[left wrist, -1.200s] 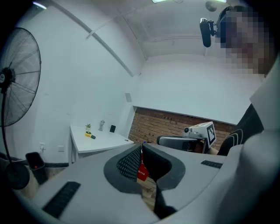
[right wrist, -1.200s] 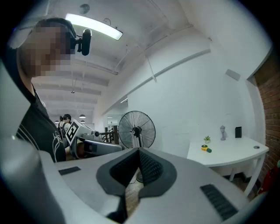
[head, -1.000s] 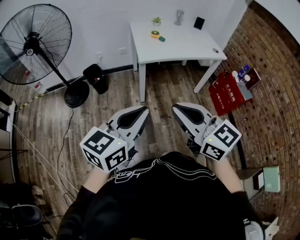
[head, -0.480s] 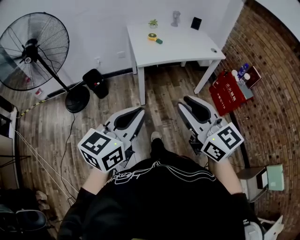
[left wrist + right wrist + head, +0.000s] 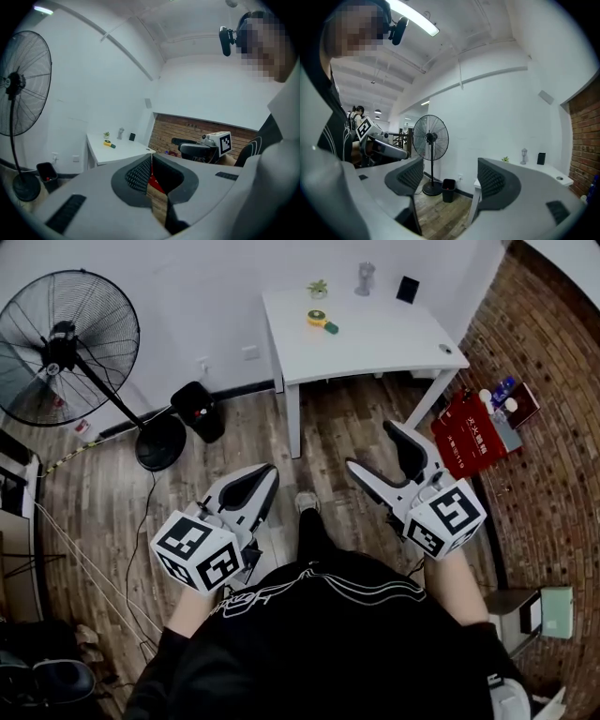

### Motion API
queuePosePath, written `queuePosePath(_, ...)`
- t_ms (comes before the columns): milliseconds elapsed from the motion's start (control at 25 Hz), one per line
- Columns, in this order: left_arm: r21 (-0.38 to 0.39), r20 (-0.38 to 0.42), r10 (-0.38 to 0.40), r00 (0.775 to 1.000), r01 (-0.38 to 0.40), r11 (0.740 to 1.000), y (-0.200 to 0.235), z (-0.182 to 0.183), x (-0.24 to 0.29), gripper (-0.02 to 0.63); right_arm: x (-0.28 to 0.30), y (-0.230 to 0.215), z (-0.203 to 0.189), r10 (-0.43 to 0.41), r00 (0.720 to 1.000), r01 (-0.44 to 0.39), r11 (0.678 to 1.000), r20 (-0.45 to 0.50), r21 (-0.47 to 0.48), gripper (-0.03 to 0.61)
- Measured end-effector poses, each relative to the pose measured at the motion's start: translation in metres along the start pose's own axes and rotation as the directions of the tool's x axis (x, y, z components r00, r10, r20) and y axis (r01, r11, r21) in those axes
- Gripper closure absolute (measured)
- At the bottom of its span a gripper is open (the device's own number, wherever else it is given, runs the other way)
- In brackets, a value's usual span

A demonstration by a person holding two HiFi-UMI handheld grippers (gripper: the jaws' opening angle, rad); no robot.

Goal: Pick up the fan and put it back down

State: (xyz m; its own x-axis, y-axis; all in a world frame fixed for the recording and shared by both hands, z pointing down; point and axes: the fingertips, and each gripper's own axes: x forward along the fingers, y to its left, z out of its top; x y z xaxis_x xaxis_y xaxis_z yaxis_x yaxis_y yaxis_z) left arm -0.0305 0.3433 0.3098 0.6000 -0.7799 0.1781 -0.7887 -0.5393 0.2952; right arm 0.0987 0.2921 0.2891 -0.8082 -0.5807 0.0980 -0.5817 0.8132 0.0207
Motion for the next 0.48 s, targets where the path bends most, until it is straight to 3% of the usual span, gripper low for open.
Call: queuePosePath(480, -0.063, -0.05, 0.08, 0.996, -0.083, 0.995, 0.136, 0.03, 0.096, 0.58, 0.144, -0.115, -0.022, 0.031, 0.998, -0.029, 0.999, -0.055, 0.039, 0.202)
